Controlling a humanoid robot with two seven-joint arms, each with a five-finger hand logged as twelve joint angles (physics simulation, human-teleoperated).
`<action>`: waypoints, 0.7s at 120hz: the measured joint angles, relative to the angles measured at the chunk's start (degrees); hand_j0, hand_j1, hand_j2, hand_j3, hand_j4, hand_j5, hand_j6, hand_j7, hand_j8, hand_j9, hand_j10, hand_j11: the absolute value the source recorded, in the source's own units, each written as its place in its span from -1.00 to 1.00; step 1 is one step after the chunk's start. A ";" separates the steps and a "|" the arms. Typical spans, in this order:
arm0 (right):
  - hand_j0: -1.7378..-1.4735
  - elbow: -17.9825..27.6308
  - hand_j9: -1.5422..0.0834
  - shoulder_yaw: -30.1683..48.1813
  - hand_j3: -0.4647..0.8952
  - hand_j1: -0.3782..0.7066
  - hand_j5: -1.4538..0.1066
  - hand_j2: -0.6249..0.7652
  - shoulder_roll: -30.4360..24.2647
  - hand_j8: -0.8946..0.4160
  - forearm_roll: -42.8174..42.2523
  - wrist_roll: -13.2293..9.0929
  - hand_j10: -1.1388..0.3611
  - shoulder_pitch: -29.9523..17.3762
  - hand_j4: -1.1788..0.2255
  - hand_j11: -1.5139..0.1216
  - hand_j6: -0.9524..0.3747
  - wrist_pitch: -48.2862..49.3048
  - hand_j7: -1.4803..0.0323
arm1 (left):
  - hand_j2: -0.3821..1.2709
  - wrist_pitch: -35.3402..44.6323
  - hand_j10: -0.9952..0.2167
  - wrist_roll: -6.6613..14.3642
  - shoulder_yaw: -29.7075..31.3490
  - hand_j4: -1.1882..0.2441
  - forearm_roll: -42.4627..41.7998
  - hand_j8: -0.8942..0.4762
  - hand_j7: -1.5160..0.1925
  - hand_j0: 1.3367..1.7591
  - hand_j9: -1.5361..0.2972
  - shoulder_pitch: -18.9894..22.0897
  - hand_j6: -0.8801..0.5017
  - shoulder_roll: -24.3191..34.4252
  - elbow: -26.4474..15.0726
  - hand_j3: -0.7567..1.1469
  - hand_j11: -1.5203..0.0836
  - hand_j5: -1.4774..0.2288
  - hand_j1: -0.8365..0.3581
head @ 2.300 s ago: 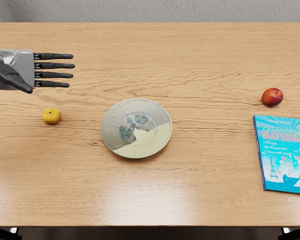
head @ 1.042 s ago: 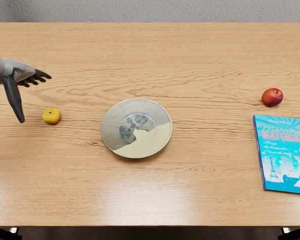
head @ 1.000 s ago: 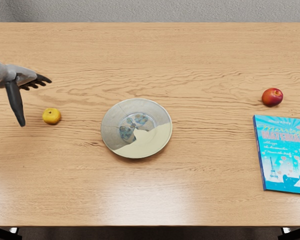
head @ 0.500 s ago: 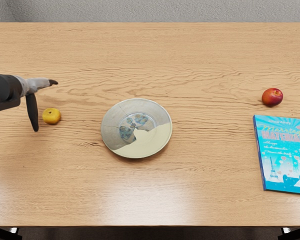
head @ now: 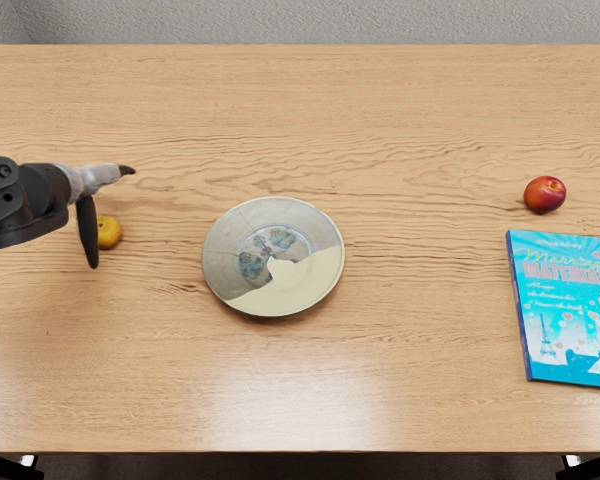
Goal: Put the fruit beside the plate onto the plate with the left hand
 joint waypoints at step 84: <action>-0.40 -0.04 0.85 -0.05 -0.32 -0.89 0.82 -0.11 0.00 0.32 0.00 -0.01 0.48 0.00 0.64 0.81 0.39 0.00 0.91 | -0.49 6.73 0.32 0.00 5.07 0.38 5.37 0.02 0.48 0.52 0.40 1.23 -0.01 -0.78 1.10 -0.20 0.59 0.44 0.60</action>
